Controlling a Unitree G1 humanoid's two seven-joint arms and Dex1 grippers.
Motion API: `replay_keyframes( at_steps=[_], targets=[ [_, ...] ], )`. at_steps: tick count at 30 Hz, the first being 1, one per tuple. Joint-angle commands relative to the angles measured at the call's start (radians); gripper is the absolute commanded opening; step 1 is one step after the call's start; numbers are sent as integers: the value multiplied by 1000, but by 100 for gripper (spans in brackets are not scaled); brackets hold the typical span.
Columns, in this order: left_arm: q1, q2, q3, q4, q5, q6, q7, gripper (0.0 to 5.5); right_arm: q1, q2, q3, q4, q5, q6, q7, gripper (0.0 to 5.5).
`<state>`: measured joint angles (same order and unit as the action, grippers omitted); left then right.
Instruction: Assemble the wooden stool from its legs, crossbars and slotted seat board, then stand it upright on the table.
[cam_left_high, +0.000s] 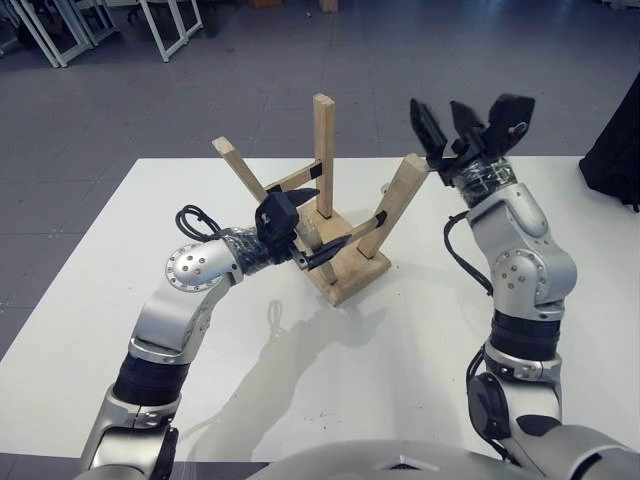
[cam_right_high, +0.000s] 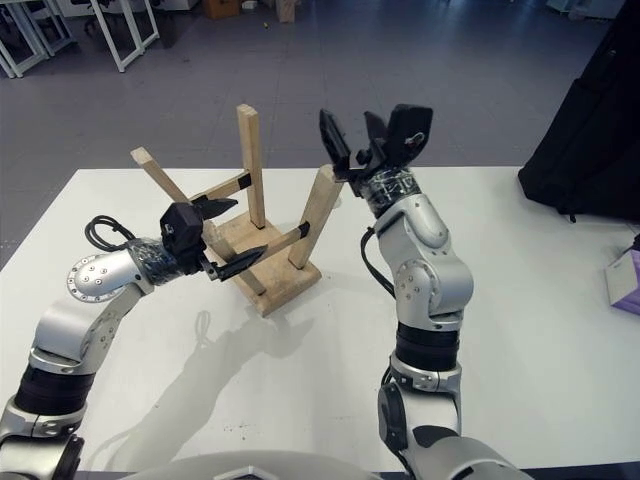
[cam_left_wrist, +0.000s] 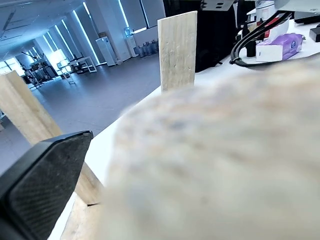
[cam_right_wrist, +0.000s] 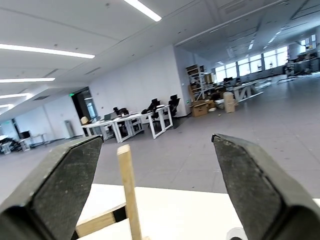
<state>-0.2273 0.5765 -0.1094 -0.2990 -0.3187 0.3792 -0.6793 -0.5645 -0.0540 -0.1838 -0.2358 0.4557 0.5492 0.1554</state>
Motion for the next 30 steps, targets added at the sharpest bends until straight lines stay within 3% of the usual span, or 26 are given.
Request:
replay_keyframes(
  at_steps=[1,5,8,14,21,30],
  targets=[
    [19,26,13,8,20,29,-8,471,-71,-46,-84,67,24,-26,-25,399],
    [3,29,18,0,21,36,-16,471,-95,-126,-48,249,-79,-125,17,399],
    [-12,29,21,18,30,28,-17,471,-89,-162,77,441,-198,-248,119,399],
    [-9,35,36,50,31,25,-26,471,-45,-130,216,613,-189,-338,423,399],
    [56,44,62,129,45,-6,-42,471,31,-199,295,431,-71,-238,757,399],
    [83,24,59,204,80,-43,-35,471,116,-224,433,23,-14,-80,782,399]
  ],
)
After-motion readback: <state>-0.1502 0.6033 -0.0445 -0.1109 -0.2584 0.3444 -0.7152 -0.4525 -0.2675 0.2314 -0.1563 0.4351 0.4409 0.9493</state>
